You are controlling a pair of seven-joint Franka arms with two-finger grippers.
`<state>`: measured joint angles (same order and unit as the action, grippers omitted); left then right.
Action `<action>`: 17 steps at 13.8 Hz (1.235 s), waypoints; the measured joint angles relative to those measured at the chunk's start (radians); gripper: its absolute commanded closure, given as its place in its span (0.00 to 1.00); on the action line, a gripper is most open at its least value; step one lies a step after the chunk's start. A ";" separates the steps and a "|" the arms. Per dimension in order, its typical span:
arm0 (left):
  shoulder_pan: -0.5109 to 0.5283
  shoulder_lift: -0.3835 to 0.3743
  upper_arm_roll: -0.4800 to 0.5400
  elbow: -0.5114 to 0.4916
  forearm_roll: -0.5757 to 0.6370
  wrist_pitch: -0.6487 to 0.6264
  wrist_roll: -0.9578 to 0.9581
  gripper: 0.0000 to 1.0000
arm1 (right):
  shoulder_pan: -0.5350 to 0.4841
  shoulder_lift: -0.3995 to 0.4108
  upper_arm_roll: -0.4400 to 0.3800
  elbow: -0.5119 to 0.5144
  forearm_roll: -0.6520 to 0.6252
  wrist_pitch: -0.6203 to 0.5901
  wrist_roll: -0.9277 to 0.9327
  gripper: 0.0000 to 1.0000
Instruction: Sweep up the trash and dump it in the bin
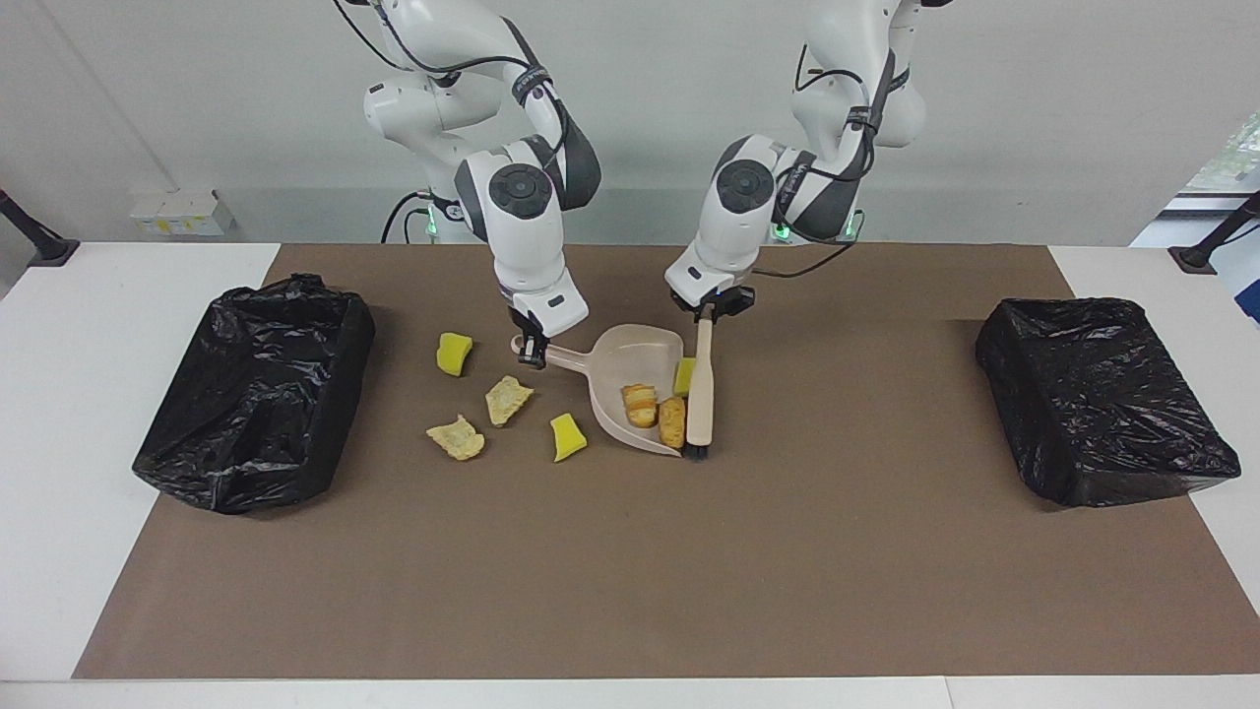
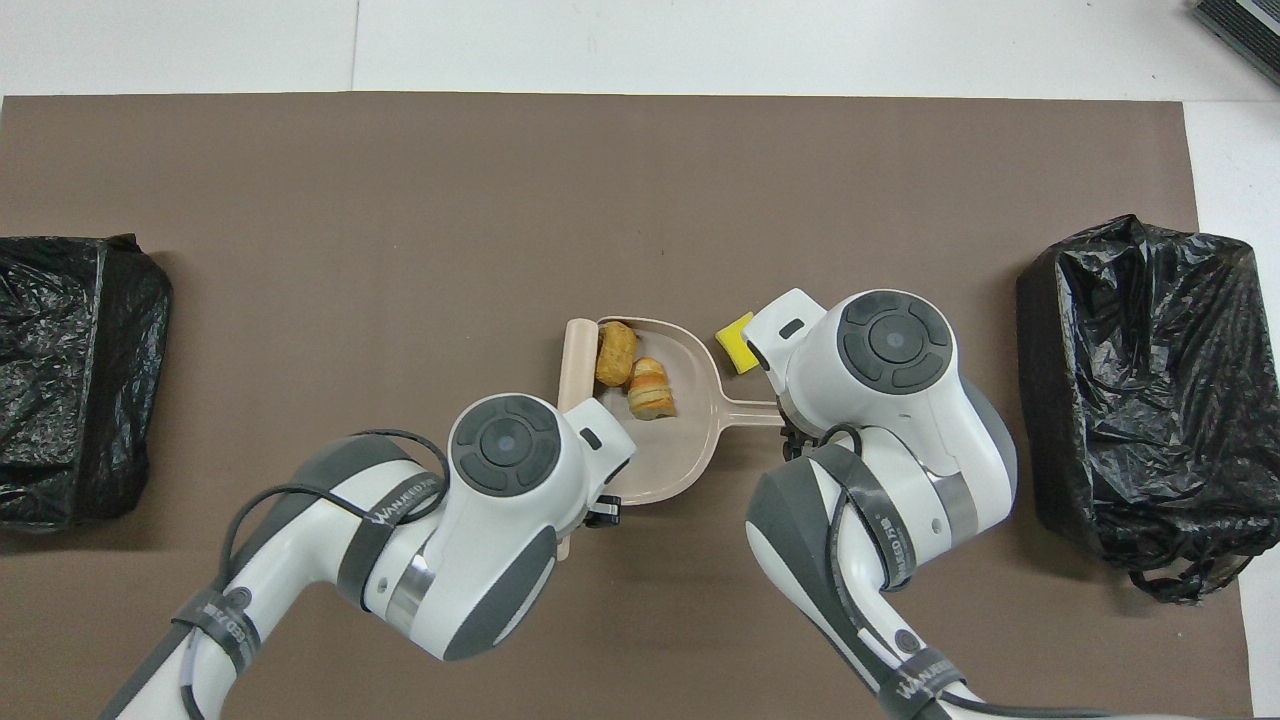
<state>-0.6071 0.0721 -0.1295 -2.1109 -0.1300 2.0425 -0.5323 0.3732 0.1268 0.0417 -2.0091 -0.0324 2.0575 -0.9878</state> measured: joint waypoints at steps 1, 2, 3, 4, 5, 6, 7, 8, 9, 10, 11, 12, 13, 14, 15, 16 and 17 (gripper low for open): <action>-0.032 -0.007 -0.001 0.001 -0.001 0.000 -0.051 1.00 | -0.002 0.000 -0.001 -0.001 0.000 -0.004 0.000 1.00; -0.062 -0.012 -0.002 0.005 -0.007 0.001 -0.098 1.00 | -0.011 0.000 0.000 -0.005 0.000 -0.005 0.000 1.00; -0.086 -0.014 -0.003 0.015 -0.015 0.001 -0.133 1.00 | -0.023 0.000 -0.001 -0.008 0.000 -0.004 -0.004 1.00; -0.104 -0.015 -0.004 0.027 -0.019 0.002 -0.159 1.00 | -0.036 0.000 -0.001 -0.009 0.000 0.001 -0.018 1.00; -0.113 -0.015 -0.005 0.042 -0.023 0.002 -0.175 1.00 | -0.049 0.000 -0.001 -0.014 0.006 0.013 -0.037 1.00; -0.115 -0.017 -0.005 0.062 -0.036 0.002 -0.183 1.00 | -0.061 -0.001 -0.001 -0.023 0.022 0.029 -0.054 1.00; -0.115 -0.019 0.000 0.089 -0.056 0.002 -0.185 1.00 | -0.070 -0.001 -0.001 -0.034 0.040 0.044 -0.073 1.00; -0.113 -0.021 0.006 0.117 -0.067 0.001 -0.187 1.00 | -0.076 -0.001 -0.001 -0.042 0.052 0.053 -0.088 1.00; -0.107 -0.025 0.012 0.138 -0.071 0.000 -0.191 1.00 | -0.081 -0.001 -0.001 -0.046 0.054 0.059 -0.097 1.00; -0.101 -0.030 0.019 0.149 -0.073 0.000 -0.202 1.00 | -0.086 -0.001 -0.001 -0.048 0.055 0.062 -0.103 1.00; -0.094 -0.034 0.022 0.154 -0.074 0.000 -0.226 1.00 | -0.090 -0.002 -0.001 -0.049 0.059 0.063 -0.108 1.00; -0.090 -0.036 0.024 0.156 -0.074 0.001 -0.247 1.00 | -0.092 -0.002 -0.001 -0.050 0.065 0.063 -0.111 1.00; -0.085 -0.037 0.025 0.157 -0.074 0.001 -0.257 1.00 | -0.092 -0.003 -0.001 -0.050 0.066 0.063 -0.113 1.00; -0.073 -0.039 0.026 0.158 -0.074 0.001 -0.259 1.00 | -0.092 -0.003 -0.001 -0.051 0.066 0.064 -0.113 1.00; -0.057 -0.045 0.026 0.158 -0.074 -0.002 -0.259 1.00 | -0.094 -0.004 -0.001 -0.051 0.067 0.064 -0.113 1.00; -0.039 -0.053 0.028 0.159 -0.074 -0.024 -0.259 1.00 | -0.097 -0.006 -0.001 -0.051 0.067 0.066 -0.114 1.00; -0.021 -0.063 0.030 0.159 -0.074 -0.067 -0.259 1.00 | -0.101 -0.012 -0.001 -0.052 0.075 0.066 -0.118 1.00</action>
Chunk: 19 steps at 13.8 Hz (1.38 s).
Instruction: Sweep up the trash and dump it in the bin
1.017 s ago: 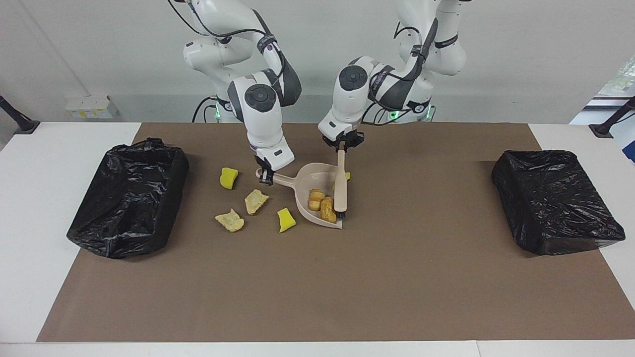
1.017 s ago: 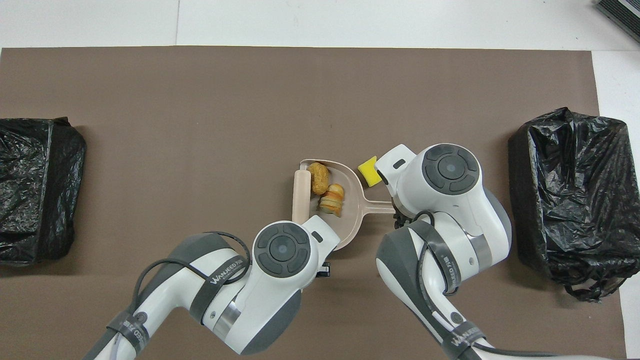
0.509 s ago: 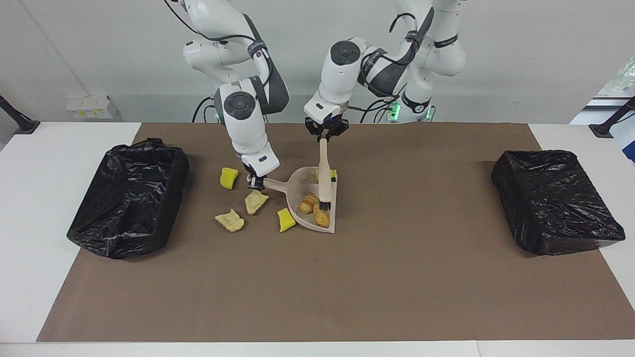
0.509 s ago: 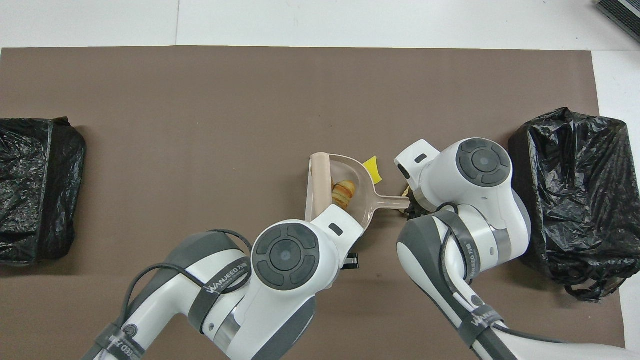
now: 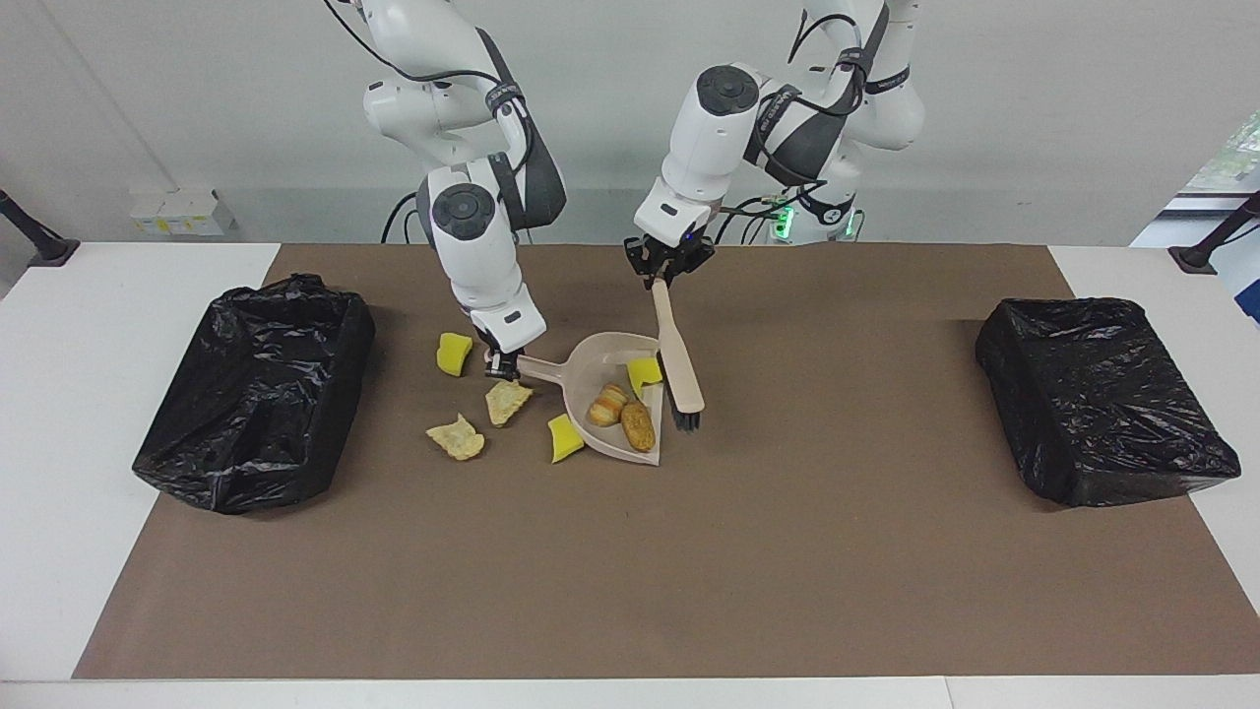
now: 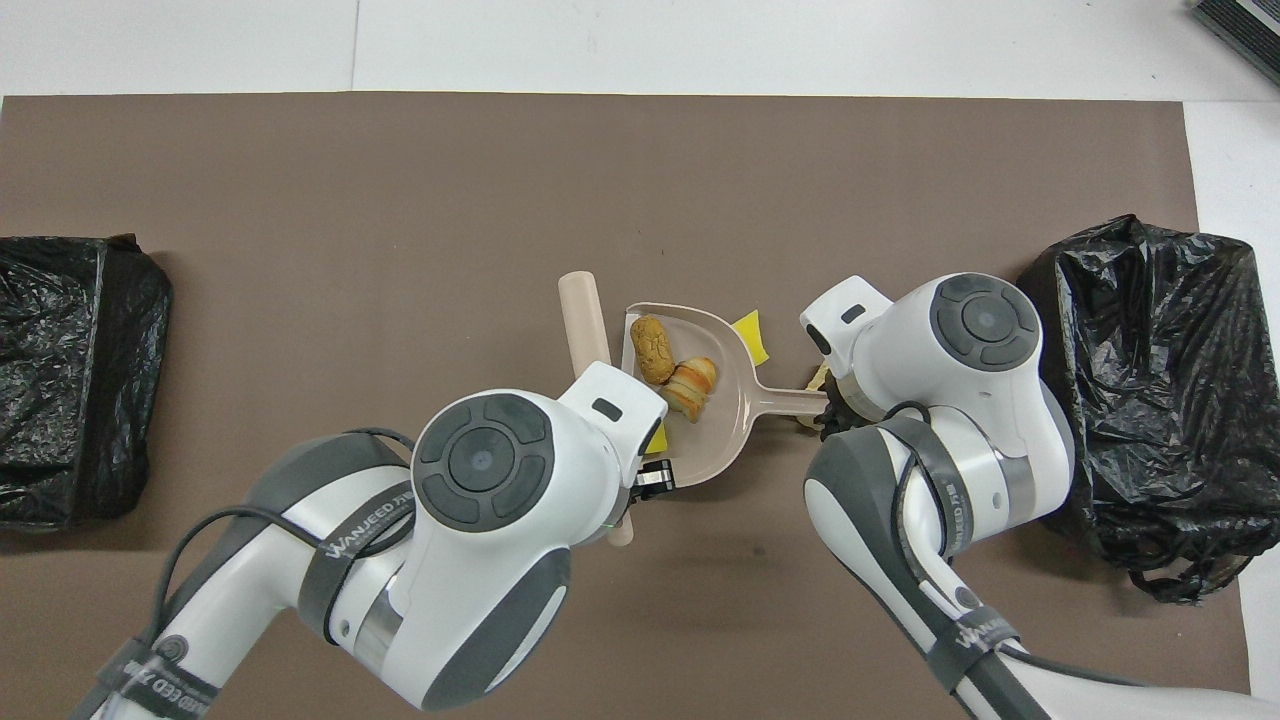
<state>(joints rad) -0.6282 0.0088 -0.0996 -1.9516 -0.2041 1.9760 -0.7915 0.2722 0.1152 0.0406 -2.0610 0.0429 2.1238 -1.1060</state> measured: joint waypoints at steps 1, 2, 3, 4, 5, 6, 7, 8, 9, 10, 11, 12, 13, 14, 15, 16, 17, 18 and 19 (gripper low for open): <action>0.016 -0.011 0.001 0.000 0.000 -0.050 0.000 1.00 | -0.003 -0.008 0.000 0.000 0.018 0.000 -0.019 1.00; 0.028 -0.021 0.003 -0.001 0.000 -0.094 0.000 1.00 | -0.009 -0.018 0.000 -0.002 0.036 0.000 -0.059 1.00; 0.045 -0.030 0.003 -0.004 0.001 -0.130 0.000 1.00 | -0.022 -0.028 0.000 -0.005 0.065 0.000 -0.115 1.00; 0.065 -0.036 0.005 -0.008 0.001 -0.163 0.000 1.00 | -0.041 -0.040 0.000 -0.007 0.108 0.000 -0.188 1.00; 0.076 -0.043 0.006 -0.017 0.001 -0.181 0.001 1.00 | -0.057 -0.052 -0.001 -0.007 0.138 0.000 -0.244 1.00; 0.078 -0.054 0.006 -0.037 0.001 -0.185 0.001 1.00 | -0.072 -0.067 -0.002 -0.007 0.149 -0.004 -0.276 1.00; 0.077 -0.069 0.000 -0.064 0.001 -0.185 0.001 1.00 | -0.087 -0.082 -0.002 -0.006 0.151 -0.015 -0.296 1.00; 0.073 -0.088 -0.009 -0.095 0.001 -0.181 0.001 1.00 | -0.106 -0.096 -0.002 -0.001 0.151 -0.037 -0.323 1.00; 0.059 -0.106 -0.016 -0.125 0.001 -0.171 0.001 1.00 | -0.131 -0.106 -0.003 0.005 0.151 -0.055 -0.351 1.00; 0.029 -0.125 -0.021 -0.156 0.001 -0.153 0.001 1.00 | -0.168 -0.112 -0.004 0.013 0.152 -0.072 -0.387 1.00; -0.008 -0.140 -0.025 -0.185 0.000 -0.134 -0.003 1.00 | -0.208 -0.114 -0.005 0.024 0.152 -0.090 -0.427 1.00; -0.048 -0.151 -0.027 -0.210 0.000 -0.114 -0.010 1.00 | -0.250 -0.114 -0.007 0.039 0.153 -0.111 -0.463 1.00; -0.086 -0.158 -0.030 -0.229 0.000 -0.099 -0.020 1.00 | -0.289 -0.114 -0.009 0.056 0.153 -0.134 -0.491 1.00; -0.125 -0.163 -0.031 -0.245 0.000 -0.089 -0.039 1.00 | -0.325 -0.114 -0.010 0.071 0.154 -0.159 -0.511 1.00; -0.171 -0.171 -0.032 -0.264 -0.001 -0.075 -0.070 1.00 | -0.359 -0.114 -0.011 0.084 0.154 -0.179 -0.520 1.00; -0.216 -0.182 -0.033 -0.288 -0.002 -0.051 -0.111 1.00 | -0.396 -0.114 -0.012 0.092 0.154 -0.197 -0.521 1.00; -0.259 -0.196 -0.034 -0.316 -0.002 -0.018 -0.159 1.00 | -0.437 -0.114 -0.013 0.099 0.154 -0.214 -0.531 1.00; -0.302 -0.209 -0.035 -0.346 -0.004 0.023 -0.216 1.00 | -0.483 -0.114 -0.014 0.104 0.154 -0.228 -0.557 1.00; -0.341 -0.217 -0.036 -0.372 -0.005 0.066 -0.278 1.00 | -0.524 -0.113 -0.015 0.109 0.154 -0.235 -0.593 1.00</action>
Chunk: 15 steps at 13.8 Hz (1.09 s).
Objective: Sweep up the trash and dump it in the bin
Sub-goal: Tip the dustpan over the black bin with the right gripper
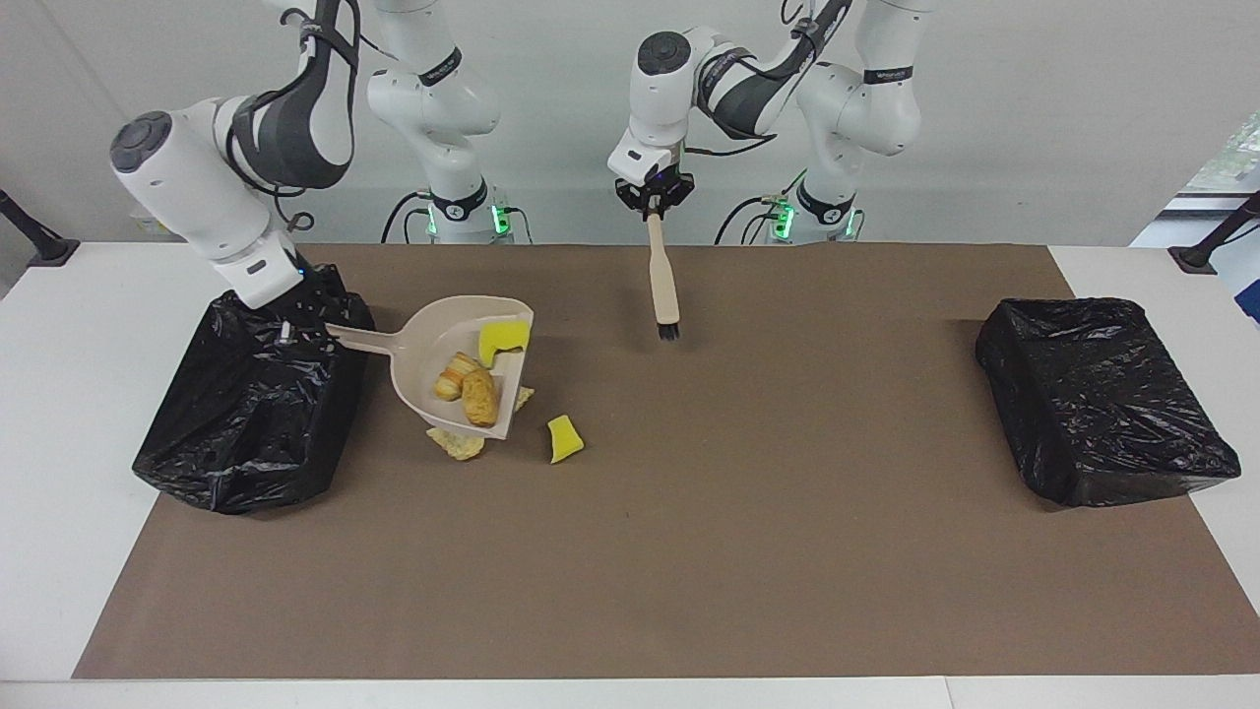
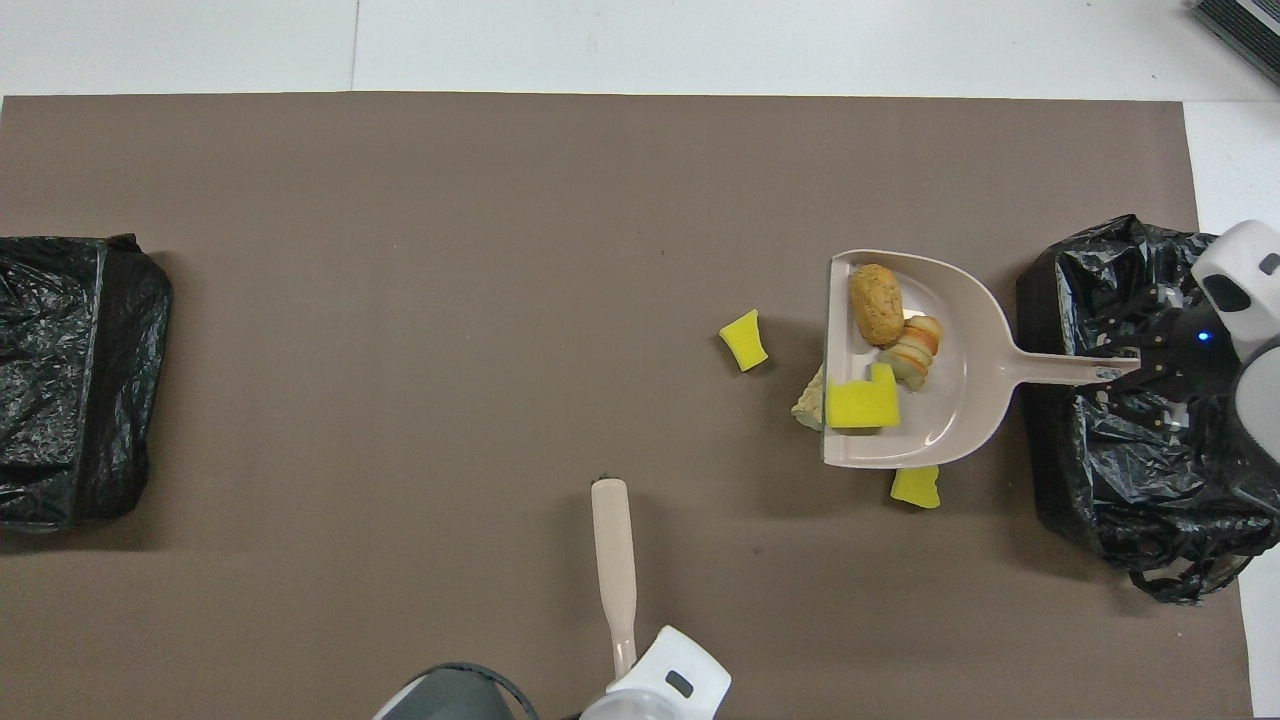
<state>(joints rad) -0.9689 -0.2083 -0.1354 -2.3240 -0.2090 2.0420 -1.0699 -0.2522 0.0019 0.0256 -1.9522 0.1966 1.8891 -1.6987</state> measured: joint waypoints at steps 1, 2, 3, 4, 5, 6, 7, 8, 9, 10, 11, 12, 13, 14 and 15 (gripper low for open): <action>-0.036 -0.004 -0.001 -0.021 0.000 0.042 -0.067 1.00 | -0.041 0.000 -0.001 0.005 -0.002 -0.002 -0.044 1.00; -0.065 -0.005 -0.001 -0.035 0.000 0.074 -0.114 1.00 | -0.083 0.001 -0.002 0.011 -0.009 -0.002 -0.090 1.00; -0.084 -0.005 -0.001 -0.044 0.000 0.095 -0.136 1.00 | -0.123 0.003 -0.002 0.020 -0.030 -0.002 -0.133 1.00; -0.097 -0.005 -0.001 -0.054 0.000 0.118 -0.146 1.00 | -0.161 0.006 -0.003 0.032 -0.063 -0.002 -0.174 1.00; -0.105 -0.005 -0.002 -0.072 -0.001 0.150 -0.149 1.00 | -0.196 0.010 -0.004 0.046 -0.098 -0.002 -0.208 1.00; -0.110 -0.005 -0.001 -0.094 -0.008 0.186 -0.149 1.00 | -0.233 0.014 -0.005 0.062 -0.136 -0.002 -0.239 1.00; -0.112 -0.005 -0.001 -0.112 -0.023 0.208 -0.149 1.00 | -0.267 0.016 -0.010 0.074 -0.170 -0.001 -0.262 1.00; -0.113 -0.005 -0.001 -0.120 -0.038 0.215 -0.144 1.00 | -0.287 0.019 -0.025 0.087 -0.203 0.003 -0.279 1.00; -0.113 -0.005 -0.001 -0.123 -0.050 0.216 -0.134 1.00 | -0.295 0.021 -0.049 0.096 -0.239 0.012 -0.293 1.00; -0.113 -0.005 -0.001 -0.125 -0.057 0.216 -0.124 1.00 | -0.297 0.022 -0.078 0.102 -0.279 0.031 -0.301 1.00; -0.113 -0.003 -0.001 -0.130 -0.061 0.216 -0.116 1.00 | -0.298 0.023 -0.104 0.105 -0.320 0.060 -0.307 1.00; -0.114 0.002 -0.001 -0.134 -0.064 0.217 -0.107 1.00 | -0.301 0.024 -0.118 0.106 -0.356 0.089 -0.308 1.00; -0.114 0.008 -0.001 -0.137 -0.065 0.221 -0.090 1.00 | -0.301 0.025 -0.125 0.106 -0.392 0.114 -0.307 1.00; -0.114 0.013 -0.001 -0.139 -0.067 0.224 -0.075 1.00 | -0.301 0.027 -0.126 0.107 -0.424 0.126 -0.298 1.00; -0.114 0.016 -0.001 -0.140 -0.069 0.226 -0.066 1.00 | -0.297 0.029 -0.124 0.108 -0.450 0.127 -0.284 1.00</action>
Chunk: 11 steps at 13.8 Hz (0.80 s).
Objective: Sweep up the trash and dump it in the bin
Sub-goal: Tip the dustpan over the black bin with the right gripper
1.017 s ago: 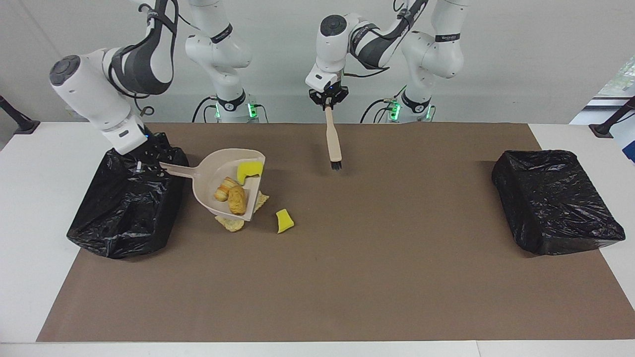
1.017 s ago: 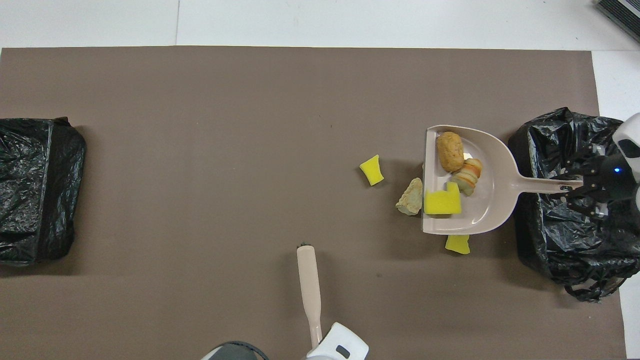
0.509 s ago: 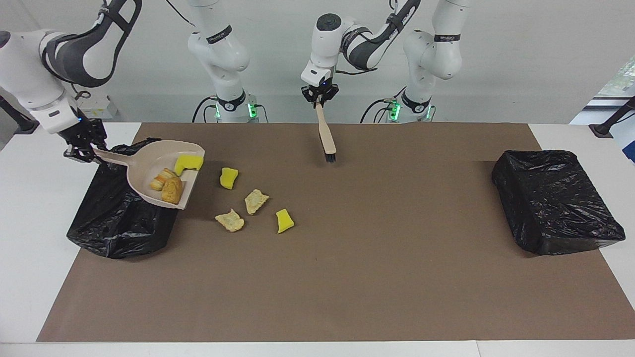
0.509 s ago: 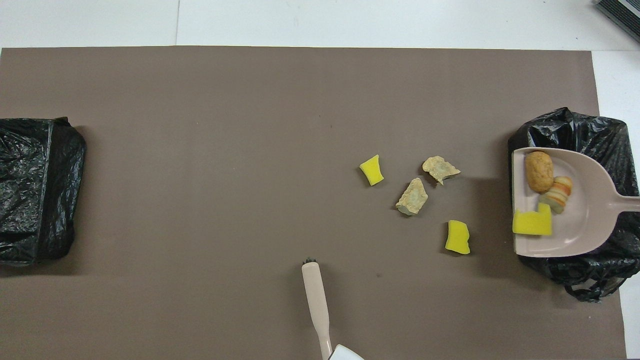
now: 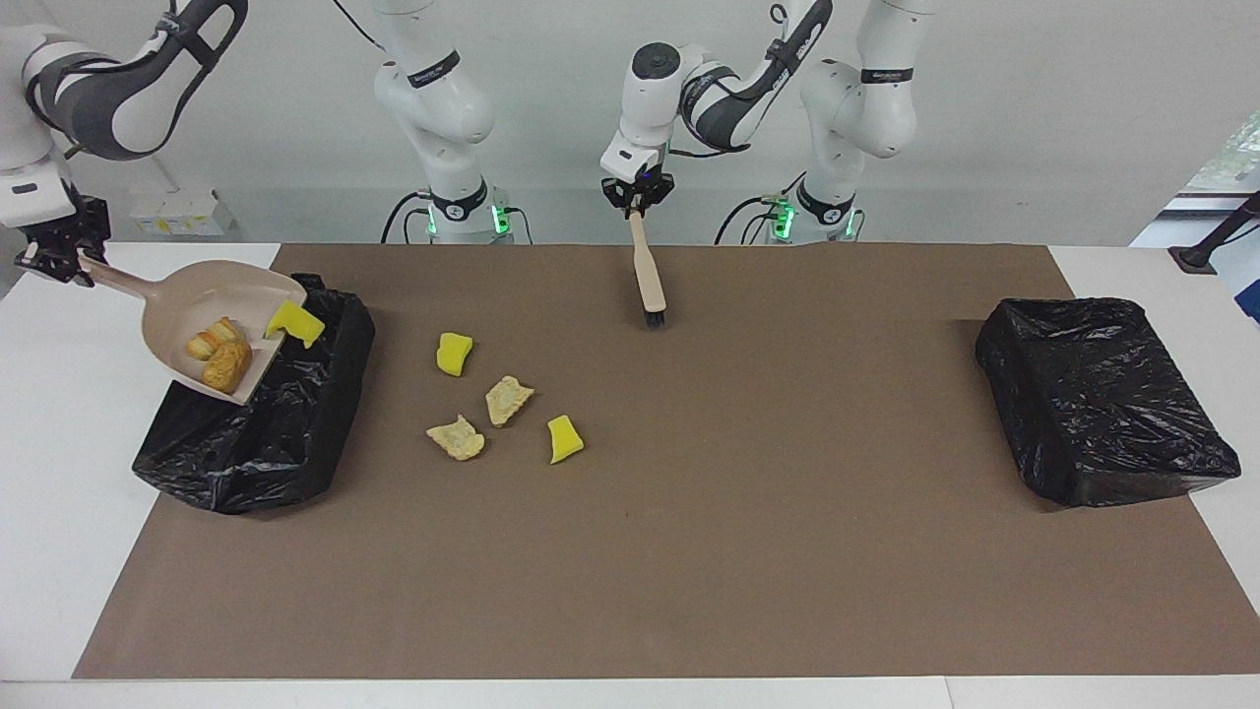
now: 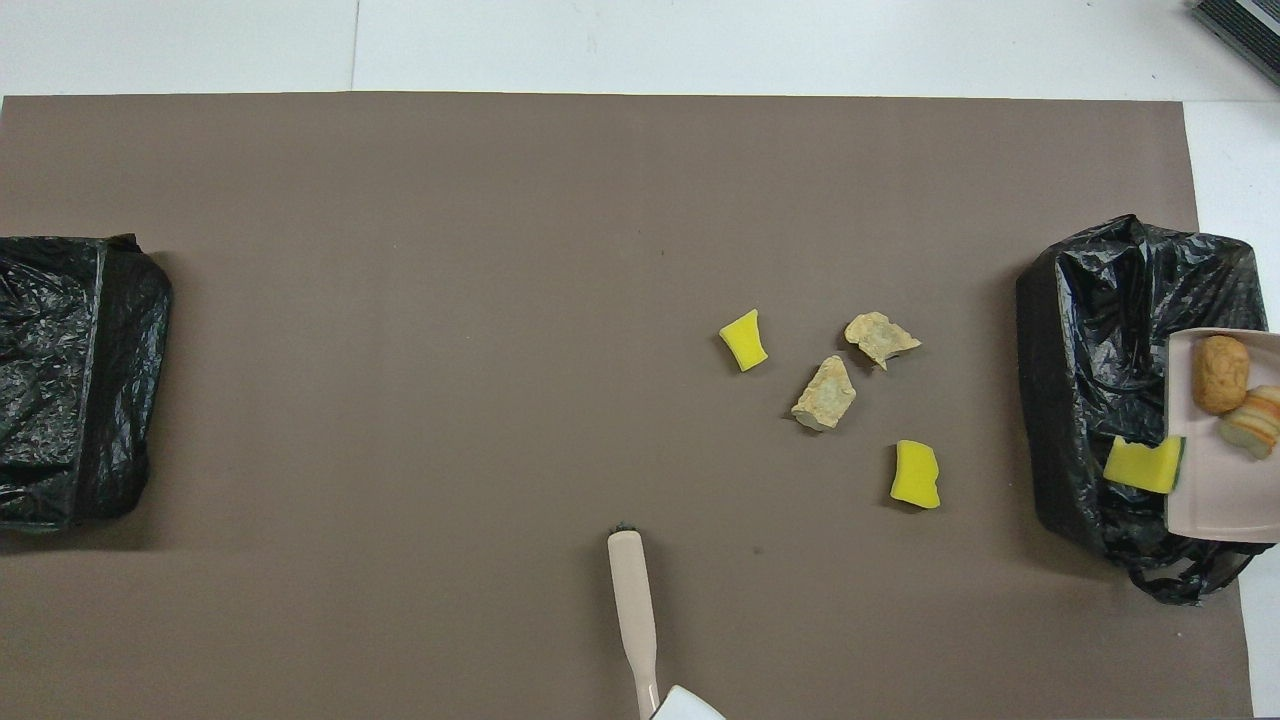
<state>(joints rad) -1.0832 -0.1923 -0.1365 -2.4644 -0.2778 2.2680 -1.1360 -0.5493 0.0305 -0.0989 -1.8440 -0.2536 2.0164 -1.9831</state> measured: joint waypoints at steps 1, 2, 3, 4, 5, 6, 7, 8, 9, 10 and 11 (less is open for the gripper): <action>-0.002 0.001 0.000 -0.002 -0.001 0.004 0.005 1.00 | 0.008 0.001 0.002 0.002 -0.022 0.000 0.014 1.00; -0.007 0.003 0.000 -0.005 -0.001 0.014 0.009 1.00 | 0.019 0.001 0.005 0.006 -0.040 0.000 0.018 1.00; -0.012 0.004 0.000 -0.011 -0.001 0.025 0.015 1.00 | 0.035 0.000 0.009 0.014 -0.060 -0.001 0.019 1.00; -0.013 0.006 0.000 -0.018 -0.001 0.033 0.020 1.00 | 0.057 -0.002 0.012 0.027 -0.088 -0.009 0.021 1.00; -0.013 0.009 0.000 -0.024 -0.002 0.037 0.024 0.91 | 0.086 -0.006 0.014 0.043 -0.125 -0.024 0.031 1.00; -0.013 0.013 0.000 -0.028 -0.002 0.039 0.029 0.76 | 0.122 -0.011 0.016 0.063 -0.175 -0.048 0.054 1.00; -0.013 0.014 0.000 -0.028 -0.002 0.040 0.038 0.53 | 0.159 -0.016 0.018 0.081 -0.237 -0.072 0.087 1.00; -0.013 0.015 0.001 -0.028 -0.002 0.040 0.053 0.32 | 0.195 -0.021 0.021 0.093 -0.295 -0.093 0.125 1.00; -0.013 0.017 0.005 -0.028 -0.002 0.040 0.072 0.24 | 0.225 -0.025 0.022 0.099 -0.344 -0.111 0.168 1.00; -0.011 0.019 0.010 -0.028 -0.002 0.040 0.090 0.03 | 0.247 -0.028 0.024 0.101 -0.379 -0.127 0.211 1.00; -0.007 0.021 0.016 -0.028 -0.002 0.037 0.105 0.00 | 0.257 -0.030 0.024 0.101 -0.402 -0.141 0.241 1.00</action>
<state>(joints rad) -1.0903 -0.1716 -0.1208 -2.4926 -0.2797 2.3050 -1.0308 -0.2926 0.0007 -0.0745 -1.7426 -0.6556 1.8755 -1.7422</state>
